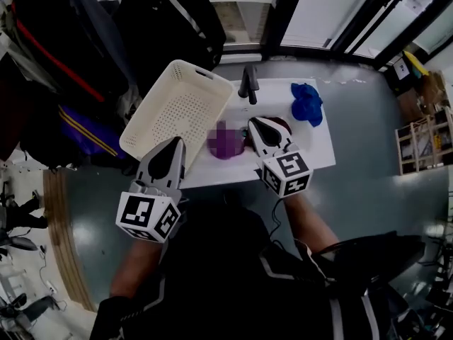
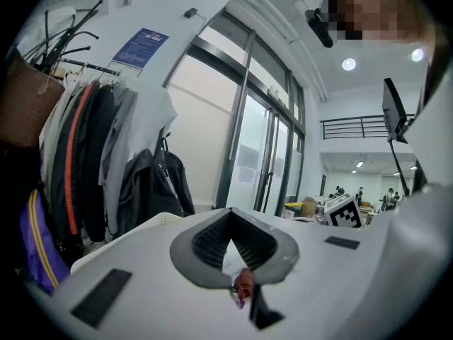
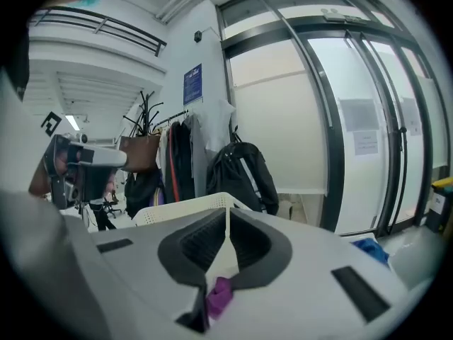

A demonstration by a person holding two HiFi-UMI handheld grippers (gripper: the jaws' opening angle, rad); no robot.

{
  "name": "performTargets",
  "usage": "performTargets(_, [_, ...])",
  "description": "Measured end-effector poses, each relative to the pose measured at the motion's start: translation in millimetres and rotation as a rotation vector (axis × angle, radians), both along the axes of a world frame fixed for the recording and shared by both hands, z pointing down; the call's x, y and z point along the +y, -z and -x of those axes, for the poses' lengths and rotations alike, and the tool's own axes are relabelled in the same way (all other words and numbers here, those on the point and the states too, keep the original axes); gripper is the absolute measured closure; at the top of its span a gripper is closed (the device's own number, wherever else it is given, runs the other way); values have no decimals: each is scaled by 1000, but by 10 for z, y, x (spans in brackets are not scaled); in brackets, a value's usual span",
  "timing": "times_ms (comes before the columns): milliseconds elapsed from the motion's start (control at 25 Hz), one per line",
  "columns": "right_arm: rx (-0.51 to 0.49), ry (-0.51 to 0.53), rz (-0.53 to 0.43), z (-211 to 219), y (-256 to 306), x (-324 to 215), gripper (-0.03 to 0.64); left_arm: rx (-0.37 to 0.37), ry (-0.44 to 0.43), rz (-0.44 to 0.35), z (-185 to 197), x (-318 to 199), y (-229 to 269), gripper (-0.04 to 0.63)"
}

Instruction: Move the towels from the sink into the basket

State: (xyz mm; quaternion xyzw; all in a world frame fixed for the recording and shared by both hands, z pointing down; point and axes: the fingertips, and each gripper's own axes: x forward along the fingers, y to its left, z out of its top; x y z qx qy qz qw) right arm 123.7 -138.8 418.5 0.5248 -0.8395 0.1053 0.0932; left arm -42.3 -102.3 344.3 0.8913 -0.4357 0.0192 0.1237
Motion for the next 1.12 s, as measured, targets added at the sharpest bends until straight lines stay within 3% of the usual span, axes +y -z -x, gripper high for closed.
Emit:
performTargets(200, [1, 33, 58, -72, -373, -111, 582, -9, 66, 39, -12, -26, -125, 592])
performTargets(680, [82, 261, 262, 97, -1417, -346, 475, -46, 196, 110, -109, -9, -423, 592])
performTargets(1120, [249, 493, 435, 307, -2476, -409, 322, -75, 361, 169, 23, 90, -638, 592])
